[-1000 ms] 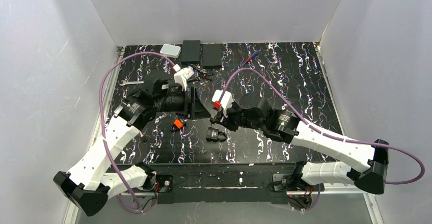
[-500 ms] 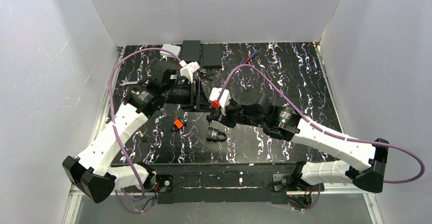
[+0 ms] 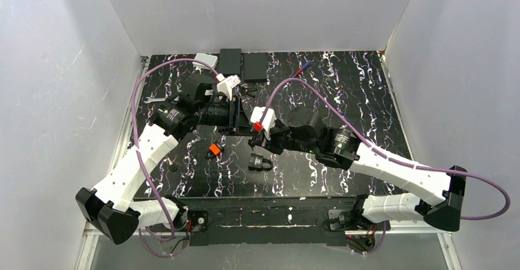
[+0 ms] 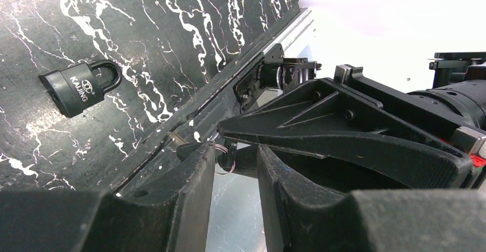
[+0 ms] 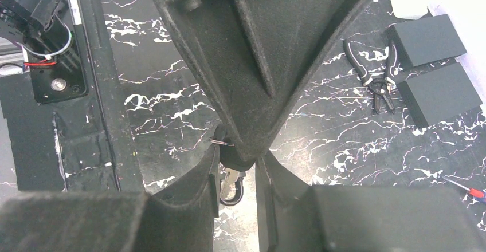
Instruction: Unlock with the key
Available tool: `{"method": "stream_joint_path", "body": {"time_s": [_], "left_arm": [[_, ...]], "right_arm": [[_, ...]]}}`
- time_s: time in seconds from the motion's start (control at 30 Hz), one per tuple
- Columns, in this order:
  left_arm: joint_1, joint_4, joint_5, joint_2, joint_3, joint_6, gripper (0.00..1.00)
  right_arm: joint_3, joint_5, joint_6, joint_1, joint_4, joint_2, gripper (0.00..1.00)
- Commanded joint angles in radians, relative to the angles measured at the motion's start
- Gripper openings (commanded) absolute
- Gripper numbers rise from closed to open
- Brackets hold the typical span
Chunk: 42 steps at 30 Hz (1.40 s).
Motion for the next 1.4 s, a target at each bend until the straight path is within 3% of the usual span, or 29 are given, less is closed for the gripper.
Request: {"method": "stream_joint_path", "body": {"time_s": [0.0,0.33,0.6,0.7,0.8,1.0,1.03,1.2,1.37], "left_arm": [[0.001,-0.036,0.028,-0.01,-0.02,0.021,0.32],[0.0,-0.051,-0.012,-0.034,-0.023,0.018,0.29],[0.001,0.005,0.054,-0.032,-0.053,0.007,0.29],[0.001,0.04,0.102,-0.023,-0.067,-0.014,0.2],[0.001,0.05,0.11,-0.024,-0.079,-0.021,0.01],[0.001,0.056,0.072,-0.05,-0.095,-0.035,0.0],[0.002,0.061,0.065,-0.054,-0.097,-0.039,0.0],[0.041,0.129,0.053,-0.098,-0.115,-0.107,0.0],[0.137,0.277,0.115,-0.154,-0.166,-0.23,0.0]], "right_arm": [[0.072,-0.001,-0.015,0.009,0.069,-0.004,0.01],[0.063,-0.001,0.019,0.01,0.089,-0.035,0.01],[0.064,-0.001,0.041,0.01,0.114,-0.041,0.01],[0.069,-0.001,0.041,0.01,0.122,-0.035,0.01],[0.071,0.024,0.044,0.01,0.136,-0.034,0.01],[0.07,0.041,0.066,0.01,0.15,-0.035,0.01],[0.069,0.044,0.071,0.01,0.152,-0.036,0.03],[0.059,0.067,0.098,0.01,0.118,-0.059,0.51],[0.012,0.11,0.134,0.01,0.108,-0.133,0.57]]}}
